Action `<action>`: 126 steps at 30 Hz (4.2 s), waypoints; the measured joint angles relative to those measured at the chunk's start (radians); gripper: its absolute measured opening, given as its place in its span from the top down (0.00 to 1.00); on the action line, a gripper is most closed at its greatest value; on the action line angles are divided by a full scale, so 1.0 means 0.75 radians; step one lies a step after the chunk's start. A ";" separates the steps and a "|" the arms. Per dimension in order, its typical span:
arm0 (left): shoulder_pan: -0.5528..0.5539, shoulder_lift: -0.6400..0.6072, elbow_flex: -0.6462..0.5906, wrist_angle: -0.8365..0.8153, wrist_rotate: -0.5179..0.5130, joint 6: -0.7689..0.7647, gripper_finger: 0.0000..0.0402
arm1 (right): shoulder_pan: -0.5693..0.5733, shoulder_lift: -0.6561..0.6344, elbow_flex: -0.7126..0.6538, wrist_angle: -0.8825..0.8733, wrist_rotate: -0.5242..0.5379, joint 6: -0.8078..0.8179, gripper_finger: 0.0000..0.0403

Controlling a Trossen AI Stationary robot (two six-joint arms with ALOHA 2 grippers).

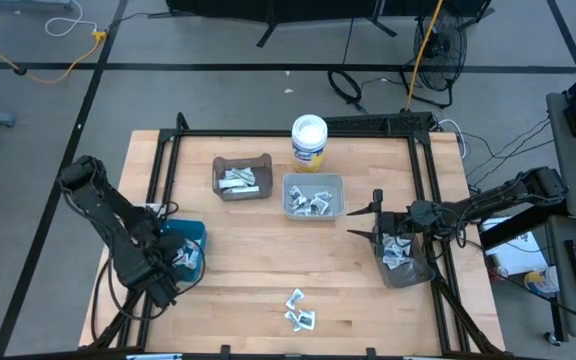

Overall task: Pick & Place First Aid Supplies
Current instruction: Put the orange ointment pack into the blue bin, then put the gray towelette pack into the gray bin

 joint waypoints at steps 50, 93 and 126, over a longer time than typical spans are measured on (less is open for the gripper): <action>0.202 -0.004 0.057 0.129 -0.574 0.097 0.56 | 0.000 0.000 0.000 0.133 -0.194 0.074 0.51; 0.210 0.000 -0.102 1.376 -1.345 1.166 0.56 | 0.473 1.368 0.977 -0.124 -0.414 0.325 0.51; 0.212 0.000 -0.102 1.398 -1.345 1.195 0.56 | 0.499 1.463 1.002 -0.286 -0.174 0.623 0.51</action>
